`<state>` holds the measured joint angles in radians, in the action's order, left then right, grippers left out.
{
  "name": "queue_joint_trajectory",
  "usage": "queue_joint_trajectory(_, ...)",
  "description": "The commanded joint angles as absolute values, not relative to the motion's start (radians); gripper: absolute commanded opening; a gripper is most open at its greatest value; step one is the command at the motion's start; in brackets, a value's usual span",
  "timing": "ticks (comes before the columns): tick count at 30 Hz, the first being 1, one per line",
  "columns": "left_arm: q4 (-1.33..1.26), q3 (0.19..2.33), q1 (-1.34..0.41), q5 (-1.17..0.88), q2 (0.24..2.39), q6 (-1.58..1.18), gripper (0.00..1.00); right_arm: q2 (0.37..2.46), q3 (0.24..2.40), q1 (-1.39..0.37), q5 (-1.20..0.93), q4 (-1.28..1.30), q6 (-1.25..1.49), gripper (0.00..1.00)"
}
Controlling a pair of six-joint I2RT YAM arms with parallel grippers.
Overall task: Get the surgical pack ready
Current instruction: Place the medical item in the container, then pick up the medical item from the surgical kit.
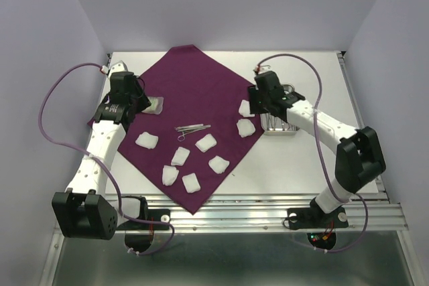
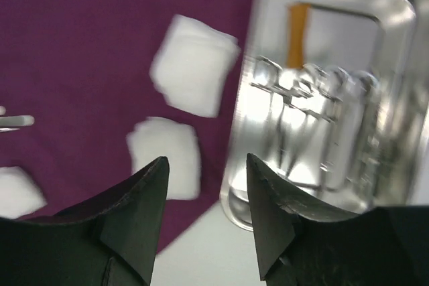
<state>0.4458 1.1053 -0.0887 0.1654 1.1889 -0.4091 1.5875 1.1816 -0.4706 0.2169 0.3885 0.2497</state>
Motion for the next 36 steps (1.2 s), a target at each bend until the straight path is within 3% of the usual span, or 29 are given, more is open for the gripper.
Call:
queue_joint_trajectory(1, 0.422, 1.107, -0.083, 0.173, 1.184, -0.411, 0.49, 1.685, 1.337, -0.633, 0.193, 0.365, 0.158, 0.56)
queue_joint_trajectory(7, 0.449, 1.126, -0.083, 0.199, 1.174, -0.411, 0.49, 1.978, 1.631, -0.802, 0.172, 0.402, 0.039, 0.6)
queue_joint_trajectory(14, 0.474, 1.14, -0.081, 0.225, 1.158, -0.41, 0.49, 2.212, 1.896, -0.867, 0.115, 0.462, -0.028, 0.64)
queue_joint_trajectory(26, 0.483, 1.141, -0.075, 0.23, 1.161, -0.408, 0.49, 2.361, 1.993, -0.876, 0.072, 0.479, -0.038, 0.63)
queue_joint_trajectory(36, 0.479, 1.131, -0.075, 0.227, 1.154, -0.41, 0.49, 2.356, 1.999, -0.876, 0.152, 0.48, -0.017, 0.62)
